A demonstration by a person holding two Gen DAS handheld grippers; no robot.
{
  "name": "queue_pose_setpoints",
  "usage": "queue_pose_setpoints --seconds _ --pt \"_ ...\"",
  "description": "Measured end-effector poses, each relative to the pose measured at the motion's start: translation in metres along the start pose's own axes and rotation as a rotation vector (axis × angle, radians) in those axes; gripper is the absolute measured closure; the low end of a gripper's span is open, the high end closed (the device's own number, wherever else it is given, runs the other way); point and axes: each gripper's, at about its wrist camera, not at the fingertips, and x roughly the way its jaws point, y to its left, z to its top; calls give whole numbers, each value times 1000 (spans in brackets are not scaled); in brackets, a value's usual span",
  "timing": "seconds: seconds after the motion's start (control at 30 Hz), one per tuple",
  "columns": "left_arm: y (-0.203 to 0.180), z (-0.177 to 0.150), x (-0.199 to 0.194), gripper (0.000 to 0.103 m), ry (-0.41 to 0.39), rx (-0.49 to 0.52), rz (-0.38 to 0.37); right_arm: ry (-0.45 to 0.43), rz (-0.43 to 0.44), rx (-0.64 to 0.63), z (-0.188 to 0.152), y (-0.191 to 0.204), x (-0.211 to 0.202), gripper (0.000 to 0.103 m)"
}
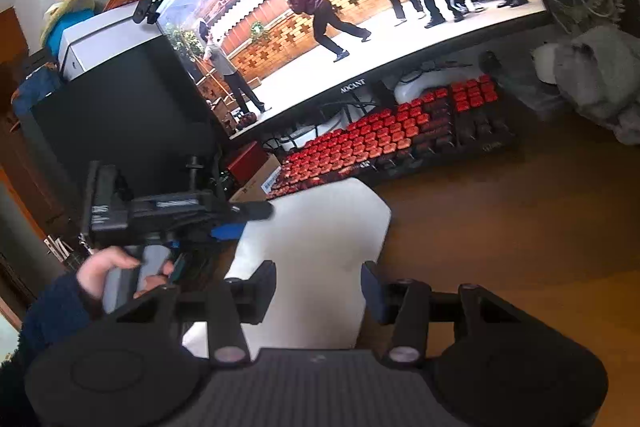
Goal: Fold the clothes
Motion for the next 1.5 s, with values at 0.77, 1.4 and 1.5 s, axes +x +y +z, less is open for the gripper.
queue_pose_setpoints --seconds 0.77,1.4,1.5 --pt "20 -14 9 64 -23 -33 -52 463 321 -813 151 -23 129 69" --pt "21 -10 11 60 11 -43 -44 1053 844 -1262 152 21 214 42" --pt "19 -9 12 60 18 -44 -33 1113 960 -1233 149 21 225 43"
